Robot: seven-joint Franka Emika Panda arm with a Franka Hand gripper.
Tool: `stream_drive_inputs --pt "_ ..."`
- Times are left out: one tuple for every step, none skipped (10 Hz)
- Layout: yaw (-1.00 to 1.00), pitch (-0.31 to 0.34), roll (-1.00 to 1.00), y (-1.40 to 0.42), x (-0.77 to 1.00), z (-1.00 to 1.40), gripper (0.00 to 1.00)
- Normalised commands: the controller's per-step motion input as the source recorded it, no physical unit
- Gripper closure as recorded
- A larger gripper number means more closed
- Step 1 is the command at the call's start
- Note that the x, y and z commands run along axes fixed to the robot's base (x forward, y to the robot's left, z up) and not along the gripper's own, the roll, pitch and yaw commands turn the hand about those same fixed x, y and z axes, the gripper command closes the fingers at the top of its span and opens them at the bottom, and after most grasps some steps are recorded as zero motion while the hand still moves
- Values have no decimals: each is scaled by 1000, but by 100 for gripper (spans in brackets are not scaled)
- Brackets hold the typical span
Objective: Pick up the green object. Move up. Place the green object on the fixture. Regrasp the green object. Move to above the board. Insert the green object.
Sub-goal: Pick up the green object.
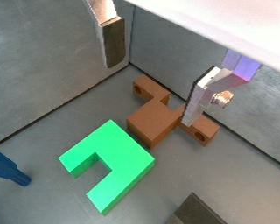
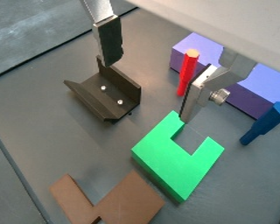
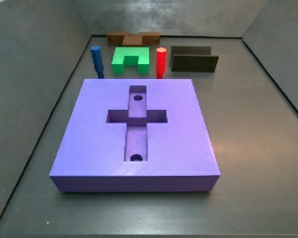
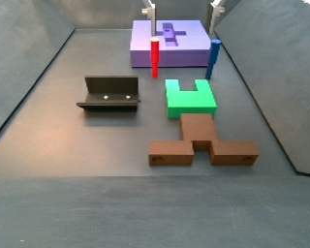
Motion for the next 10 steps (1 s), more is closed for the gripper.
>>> stream_drive_inputs --pt "0 0 6 -97 0 0 0" --pt "0 0 0 -191 6 -6 0" --pt "0 -23 -90 -434 40 -431 0" --pt "-26 -10 -174 -483 203 -586 0" --pt "-51 -7 -229 -314 254 -589 0" --pt "-83 -41 -261 -186 180 -540 0" --pt "-54 -69 -254 -111 174 -566 0" --pt "0 -97 -220 -66 94 -640 0" --pt "0 -116 -127 -166 17 -697 0" --pt "0 -29 13 -311 100 -711 0"
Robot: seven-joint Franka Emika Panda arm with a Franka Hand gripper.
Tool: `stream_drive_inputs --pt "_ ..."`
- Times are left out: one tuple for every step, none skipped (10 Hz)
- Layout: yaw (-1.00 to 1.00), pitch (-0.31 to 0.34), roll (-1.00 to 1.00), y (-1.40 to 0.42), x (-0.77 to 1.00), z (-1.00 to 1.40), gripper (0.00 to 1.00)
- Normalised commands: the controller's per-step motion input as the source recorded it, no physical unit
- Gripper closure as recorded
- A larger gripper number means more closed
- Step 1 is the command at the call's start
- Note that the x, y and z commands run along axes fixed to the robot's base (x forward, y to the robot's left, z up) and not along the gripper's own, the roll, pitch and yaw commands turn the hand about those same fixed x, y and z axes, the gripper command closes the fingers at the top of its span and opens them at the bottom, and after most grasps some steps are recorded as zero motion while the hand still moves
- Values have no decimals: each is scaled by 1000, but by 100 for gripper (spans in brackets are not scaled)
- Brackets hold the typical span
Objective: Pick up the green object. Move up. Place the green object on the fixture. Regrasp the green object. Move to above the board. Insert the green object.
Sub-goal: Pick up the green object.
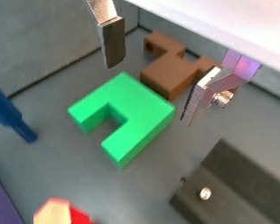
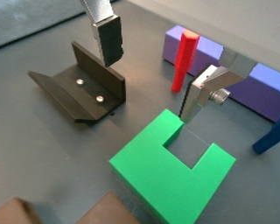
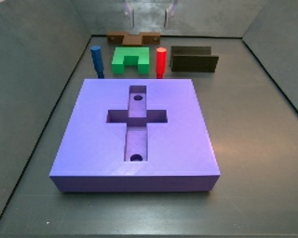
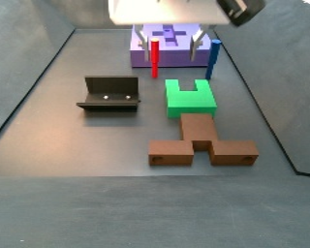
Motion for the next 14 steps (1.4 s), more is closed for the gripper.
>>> stream_drive_inputs --pt "-17 0 214 -337 151 -634 0" --pt "-63 29 283 -269 120 -529 0" --pt "0 57 311 -206 31 -423 0" --pt "0 16 240 -146 0 -369 0" --pt "0 7 194 -106 0 -366 0" --pt "0 13 183 -94 0 -326 0" --pt "0 10 179 -103 0 -331 0" --pt "0 17 181 -86 0 -283 0" --pt "0 34 144 -54 0 -206 0" --pt "0 27 111 -69 0 -174 0" --pt "0 9 81 -43 0 -180 0" --pt "0 20 84 -60 23 -120 0" --pt "0 26 64 -57 9 -89 0" --pt "0 24 83 -74 20 -120 0"
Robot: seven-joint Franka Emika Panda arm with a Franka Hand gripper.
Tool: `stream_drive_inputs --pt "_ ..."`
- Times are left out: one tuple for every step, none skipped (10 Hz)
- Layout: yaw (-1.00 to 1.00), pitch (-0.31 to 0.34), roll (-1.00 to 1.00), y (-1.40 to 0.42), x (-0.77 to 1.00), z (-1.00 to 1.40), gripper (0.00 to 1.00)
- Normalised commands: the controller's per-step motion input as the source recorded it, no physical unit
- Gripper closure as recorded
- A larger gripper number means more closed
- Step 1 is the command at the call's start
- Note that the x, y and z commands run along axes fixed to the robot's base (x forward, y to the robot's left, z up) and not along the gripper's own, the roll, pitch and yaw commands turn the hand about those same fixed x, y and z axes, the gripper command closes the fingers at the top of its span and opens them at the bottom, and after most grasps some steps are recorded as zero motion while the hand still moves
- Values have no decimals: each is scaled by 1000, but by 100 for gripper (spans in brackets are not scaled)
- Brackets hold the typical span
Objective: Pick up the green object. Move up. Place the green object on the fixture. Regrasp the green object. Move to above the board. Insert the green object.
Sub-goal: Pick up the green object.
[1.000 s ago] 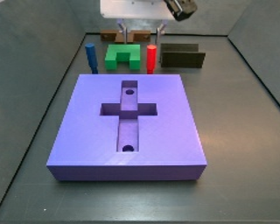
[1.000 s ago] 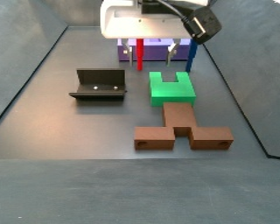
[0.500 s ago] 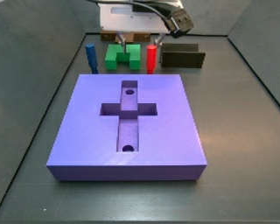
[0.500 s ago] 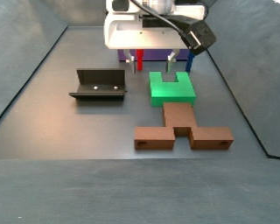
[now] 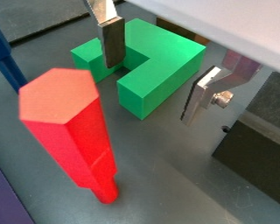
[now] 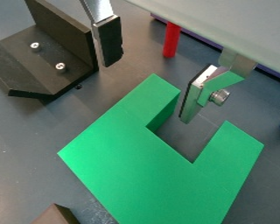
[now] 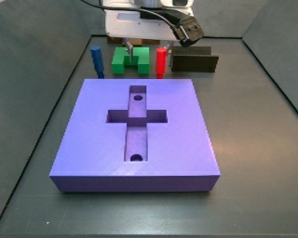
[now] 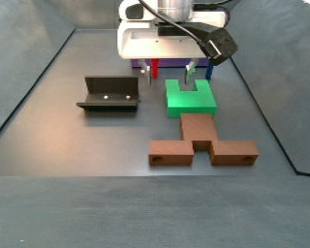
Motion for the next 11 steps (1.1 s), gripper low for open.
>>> stream_drive_inputs --pt "0 1 84 -86 0 -151 0" --pt "0 3 91 -94 0 -137 0" --pt "0 0 99 -77 0 -166 0" --pt "0 0 87 -11 0 -177 0" --pt "0 0 71 0 0 -177 0" --pt "0 0 93 -9 -9 -157 0" --pt "17 0 86 -20 -9 -163 0" --pt "6 0 73 -14 -14 -120 0" --pt "0 0 71 -37 -31 -109 0" --pt "0 0 64 -14 -37 -117 0" --pt "0 0 43 0 -60 -106 0"
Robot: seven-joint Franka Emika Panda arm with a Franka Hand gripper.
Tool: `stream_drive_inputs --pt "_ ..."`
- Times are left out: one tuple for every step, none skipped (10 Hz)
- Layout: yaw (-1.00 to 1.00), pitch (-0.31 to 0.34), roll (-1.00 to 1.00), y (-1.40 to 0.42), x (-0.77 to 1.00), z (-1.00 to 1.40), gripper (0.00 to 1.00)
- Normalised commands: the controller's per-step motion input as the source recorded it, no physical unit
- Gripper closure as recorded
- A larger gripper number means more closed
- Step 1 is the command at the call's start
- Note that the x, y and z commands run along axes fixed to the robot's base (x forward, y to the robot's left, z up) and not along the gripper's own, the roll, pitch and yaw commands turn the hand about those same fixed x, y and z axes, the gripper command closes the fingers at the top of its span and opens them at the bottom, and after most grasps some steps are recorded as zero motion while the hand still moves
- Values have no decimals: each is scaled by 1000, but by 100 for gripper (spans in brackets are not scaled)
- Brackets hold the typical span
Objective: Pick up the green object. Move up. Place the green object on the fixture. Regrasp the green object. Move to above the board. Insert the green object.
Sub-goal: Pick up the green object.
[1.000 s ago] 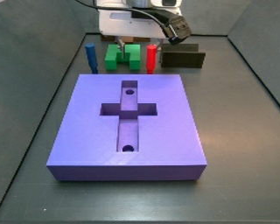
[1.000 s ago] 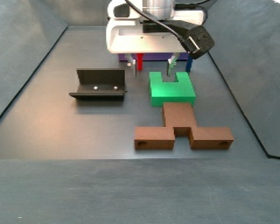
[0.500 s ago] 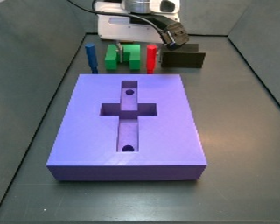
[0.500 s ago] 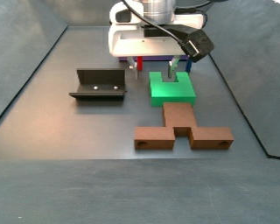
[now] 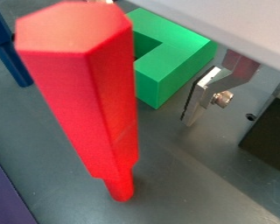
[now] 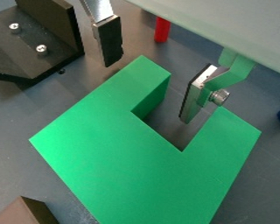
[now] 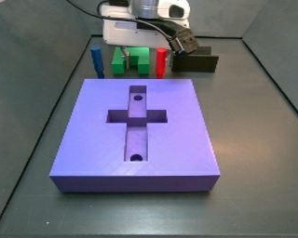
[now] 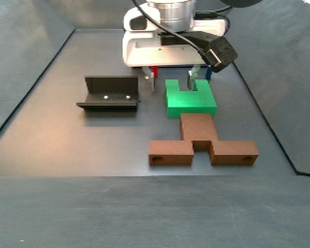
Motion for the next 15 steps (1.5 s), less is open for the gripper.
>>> stream_drive_inputs --pt "0 0 1 0 -54 -49 0" --pt "0 0 1 0 -3 -43 0" --pt "0 0 0 0 0 -31 0" --pt "0 0 13 0 0 -31 0" --pt "0 4 31 0 0 -37 0" --pt "0 11 41 0 0 -40 0" --pt "0 19 50 0 0 -40 0" --pt "0 0 -13 77 0 0 0" --pt "23 0 0 149 0 -14 0" --pt "9 0 0 157 0 -6 0" --pt "0 0 0 0 0 0 0" --pt "0 0 0 0 0 0 100" --pt "0 0 0 0 0 0 100" --pt "0 0 0 0 0 0 100" --pt "0 0 0 0 0 0 100"
